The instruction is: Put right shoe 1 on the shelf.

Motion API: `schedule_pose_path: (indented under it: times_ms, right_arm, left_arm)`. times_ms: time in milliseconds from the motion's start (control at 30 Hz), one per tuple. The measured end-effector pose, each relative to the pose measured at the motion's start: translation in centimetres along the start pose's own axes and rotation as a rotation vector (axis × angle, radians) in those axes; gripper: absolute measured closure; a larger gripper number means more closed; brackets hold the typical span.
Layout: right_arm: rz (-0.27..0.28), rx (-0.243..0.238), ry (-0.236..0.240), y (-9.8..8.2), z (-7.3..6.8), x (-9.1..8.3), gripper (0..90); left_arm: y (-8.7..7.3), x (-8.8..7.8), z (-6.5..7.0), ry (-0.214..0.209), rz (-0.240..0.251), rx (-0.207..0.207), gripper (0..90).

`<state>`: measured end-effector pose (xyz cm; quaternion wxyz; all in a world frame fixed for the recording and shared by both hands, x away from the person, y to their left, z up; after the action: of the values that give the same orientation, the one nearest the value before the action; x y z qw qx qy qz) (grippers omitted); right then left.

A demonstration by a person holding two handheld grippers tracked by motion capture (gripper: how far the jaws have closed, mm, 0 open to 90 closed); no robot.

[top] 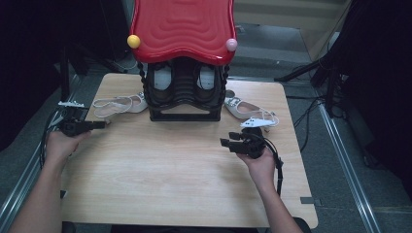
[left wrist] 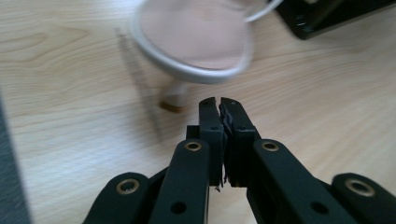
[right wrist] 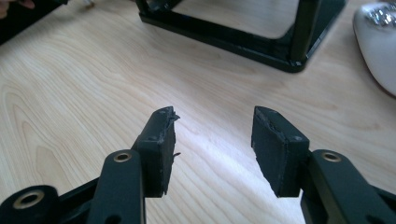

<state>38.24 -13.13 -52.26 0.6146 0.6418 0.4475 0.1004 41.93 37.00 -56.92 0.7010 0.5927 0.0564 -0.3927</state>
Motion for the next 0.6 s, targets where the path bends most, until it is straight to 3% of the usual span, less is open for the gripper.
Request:
schedule_pose_path:
  times_ms: [100,167,233,600]
  right_arm:
    - [0.007,0.005,-0.012,-0.2,0.1,-0.5,50.6]
    - [0.003,0.014,-0.019,-0.5,0.3,-0.8,50.6]
    - [0.000,0.021,-0.023,-0.7,0.4,-1.0,50.7]
    - [-0.009,0.041,-0.038,-1.4,0.5,-1.7,51.1]
  left_arm:
    - [-0.2,0.4,-0.9,0.022,-0.024,-0.022,88.2]
    - [-0.2,0.6,-1.4,0.028,-0.011,-0.044,88.3]
    - [0.0,0.9,-1.7,0.032,-0.013,-0.040,88.3]
    - [0.2,1.8,-2.1,0.066,-0.017,-0.064,89.0]
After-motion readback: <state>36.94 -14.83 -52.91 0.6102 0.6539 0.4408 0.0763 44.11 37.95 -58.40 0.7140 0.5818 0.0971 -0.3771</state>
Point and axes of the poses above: each handheld gripper's, and its own axes: x roughly forward along the jaws, y roughly out of its top, z roughly to its right, the point moved 7 cm from there along x, roughly forward along the jaws, and after that the axes turned 13 degrees about z, right-handed, at the moved point
